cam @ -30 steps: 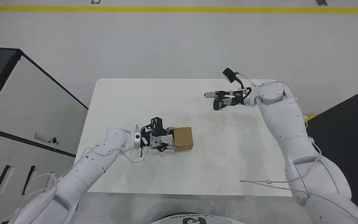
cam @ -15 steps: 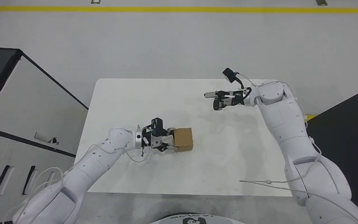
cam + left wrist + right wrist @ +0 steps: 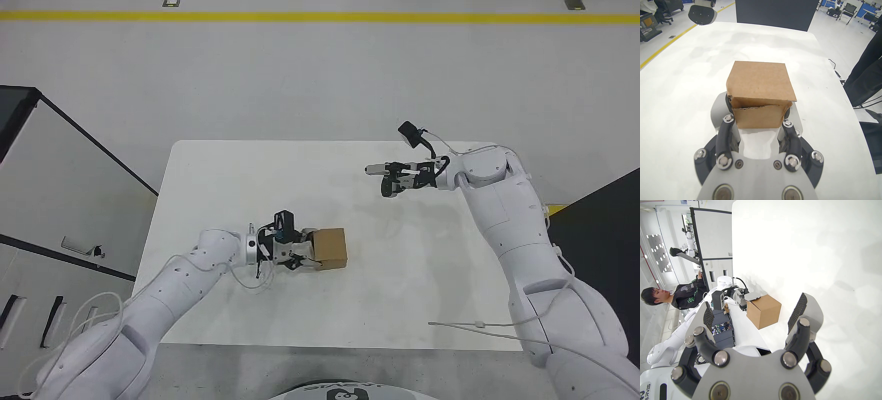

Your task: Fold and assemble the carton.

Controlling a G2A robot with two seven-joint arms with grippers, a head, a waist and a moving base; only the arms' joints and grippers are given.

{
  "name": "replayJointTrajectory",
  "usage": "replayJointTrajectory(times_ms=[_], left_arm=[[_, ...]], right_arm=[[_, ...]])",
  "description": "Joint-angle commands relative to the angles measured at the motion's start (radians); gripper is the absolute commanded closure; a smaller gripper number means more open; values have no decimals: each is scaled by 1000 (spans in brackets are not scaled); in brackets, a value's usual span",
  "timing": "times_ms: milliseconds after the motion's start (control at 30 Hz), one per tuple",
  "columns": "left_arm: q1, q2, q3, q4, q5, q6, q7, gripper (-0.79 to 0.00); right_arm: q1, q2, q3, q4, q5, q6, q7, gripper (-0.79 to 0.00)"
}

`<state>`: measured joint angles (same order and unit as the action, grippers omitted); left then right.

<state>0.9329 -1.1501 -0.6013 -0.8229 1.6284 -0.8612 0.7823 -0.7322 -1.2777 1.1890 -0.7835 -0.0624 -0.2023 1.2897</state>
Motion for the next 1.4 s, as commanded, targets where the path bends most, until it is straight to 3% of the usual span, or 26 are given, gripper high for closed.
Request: replayJointTrajectory(times_ms=[0,33,300,533,700,1100,1367], left_arm=[[-3,-4,5,8,0,-4,5,-616],[-5,-6,7,12,1,-5,8,-785],[-12,-10,10,36,0,-8,43,-785],[0,23,-26,27,18,-31,134,-785],[32,71,-74,-28,-1,-25,151,-785],[185,236,-232,-321,-73,-74,103,-785],[267,311,-308,-445,-107,-100,77,-785]], right_arm=[[0,0,0,0,0,0,0,-785],[0,0,0,0,0,0,0,-785],[0,0,0,0,0,0,0,-785],[0,0,0,0,0,0,0,-785],[0,0,0,0,0,0,0,-785],[0,0,0,0,0,0,0,-785],[0,0,0,0,0,0,0,-785]])
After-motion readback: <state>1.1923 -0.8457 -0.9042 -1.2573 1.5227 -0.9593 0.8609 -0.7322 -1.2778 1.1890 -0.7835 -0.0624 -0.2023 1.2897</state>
